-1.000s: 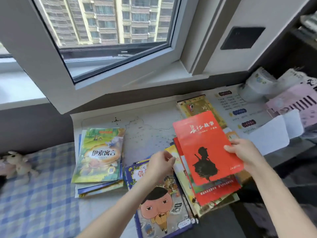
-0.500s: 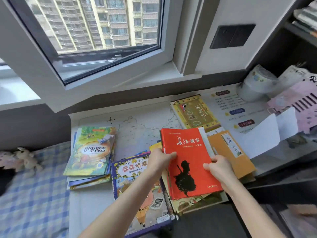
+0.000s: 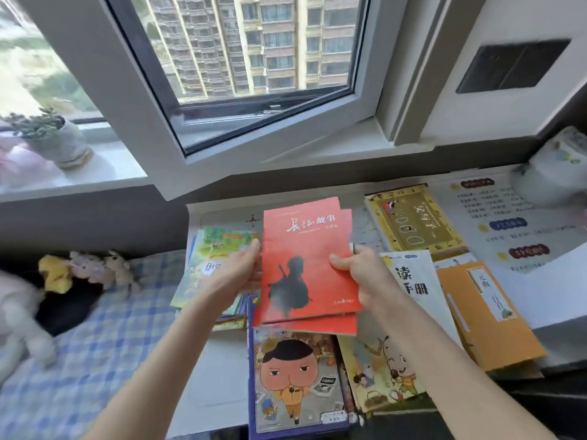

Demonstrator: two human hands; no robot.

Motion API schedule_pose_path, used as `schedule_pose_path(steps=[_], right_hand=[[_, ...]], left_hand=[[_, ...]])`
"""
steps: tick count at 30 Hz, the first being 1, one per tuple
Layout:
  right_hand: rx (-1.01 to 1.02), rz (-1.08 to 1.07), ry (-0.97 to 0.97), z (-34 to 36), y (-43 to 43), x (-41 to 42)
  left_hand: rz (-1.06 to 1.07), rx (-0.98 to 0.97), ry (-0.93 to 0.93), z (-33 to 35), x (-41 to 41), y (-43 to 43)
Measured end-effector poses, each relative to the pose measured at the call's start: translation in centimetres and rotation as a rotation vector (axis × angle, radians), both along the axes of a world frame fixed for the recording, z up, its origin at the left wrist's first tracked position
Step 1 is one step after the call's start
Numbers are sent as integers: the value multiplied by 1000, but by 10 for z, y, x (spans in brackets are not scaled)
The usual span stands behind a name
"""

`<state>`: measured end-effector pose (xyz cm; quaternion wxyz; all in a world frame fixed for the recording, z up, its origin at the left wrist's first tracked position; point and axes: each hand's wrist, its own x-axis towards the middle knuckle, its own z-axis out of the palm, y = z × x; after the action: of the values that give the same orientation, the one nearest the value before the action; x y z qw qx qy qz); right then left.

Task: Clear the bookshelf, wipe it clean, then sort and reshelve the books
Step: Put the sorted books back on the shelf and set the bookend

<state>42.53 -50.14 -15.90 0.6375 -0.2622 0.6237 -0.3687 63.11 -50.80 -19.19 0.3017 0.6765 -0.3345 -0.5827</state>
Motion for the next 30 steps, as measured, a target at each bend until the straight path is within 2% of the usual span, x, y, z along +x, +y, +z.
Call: schedule_pose_path(steps=[3,4,5,9,11,12,14,15,16,17,19,21,24,26,30], right_hand=[[-43,-129,80,-17,-41,15],[-42,-176,114,-24,-56,18],[-36,-217,133,-32,-72,22],[1,-284,219,-73,-115,25],[77,-254,320,-92,-127,22],[115,-221,430,-96,-130,20],[154,-34,912,-90,-129,24],[109,62,1153,-84,-124,31],[-4,131,1282,-79,-118,41],[-77,195,1264,-75,-111,56],[-60,327,963,-75,-97,92],[139,412,606,-83,-84,126],[399,251,273,-104,-72,161],[424,184,203,-112,-67,178],[391,132,232,-113,-63,198]], left_hand=[[10,-31,-670,-31,62,-11],[16,8,-824,-42,84,-12],[17,53,-897,-55,102,-15],[-41,178,-891,-86,133,-21],[-57,191,-819,-98,141,-25],[-52,207,-754,-104,145,-27],[-37,215,-634,-122,156,-30],[-40,211,-599,-132,162,-31],[-44,211,-582,-144,169,-31],[-41,216,-569,-151,172,-31],[-18,215,-546,-145,169,-31],[-8,209,-554,-141,167,-30],[22,185,-545,-138,162,-28],[13,178,-521,-138,159,-27],[59,222,-465,-135,164,-28]])
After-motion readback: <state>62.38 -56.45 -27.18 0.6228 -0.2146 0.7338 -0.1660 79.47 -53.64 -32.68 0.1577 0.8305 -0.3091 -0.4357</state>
